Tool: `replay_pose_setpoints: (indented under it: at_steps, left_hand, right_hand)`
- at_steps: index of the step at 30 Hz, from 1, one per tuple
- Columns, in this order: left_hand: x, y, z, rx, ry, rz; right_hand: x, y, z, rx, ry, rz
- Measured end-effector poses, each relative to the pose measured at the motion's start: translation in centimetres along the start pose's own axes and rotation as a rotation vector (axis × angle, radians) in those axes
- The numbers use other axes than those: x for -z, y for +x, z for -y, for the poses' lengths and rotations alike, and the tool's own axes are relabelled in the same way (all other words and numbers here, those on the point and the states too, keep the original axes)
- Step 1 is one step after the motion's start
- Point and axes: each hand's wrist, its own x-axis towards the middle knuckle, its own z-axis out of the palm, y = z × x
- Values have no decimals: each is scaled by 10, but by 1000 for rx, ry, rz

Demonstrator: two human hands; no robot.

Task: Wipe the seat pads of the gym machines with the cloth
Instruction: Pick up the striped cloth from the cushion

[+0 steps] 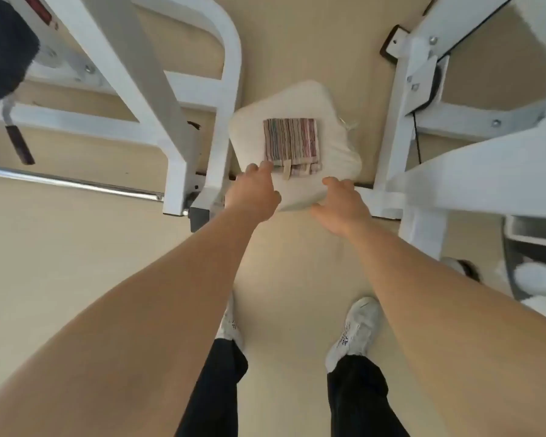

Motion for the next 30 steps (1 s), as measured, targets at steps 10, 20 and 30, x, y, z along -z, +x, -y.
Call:
replay_pose_setpoints:
  at_steps: [10,20,30]
  left_hand:
    - [-42,81,23,-7,-145,-335]
    - [49,-35,11,-156,-496,-430]
    - [224,-197,67,-59,-583,-247]
  right_hand:
    - [-47,78,-12,26,50,-247]
    - [16,-23,72,247,76,-320]
    - [66,-194,246,392,11,65]
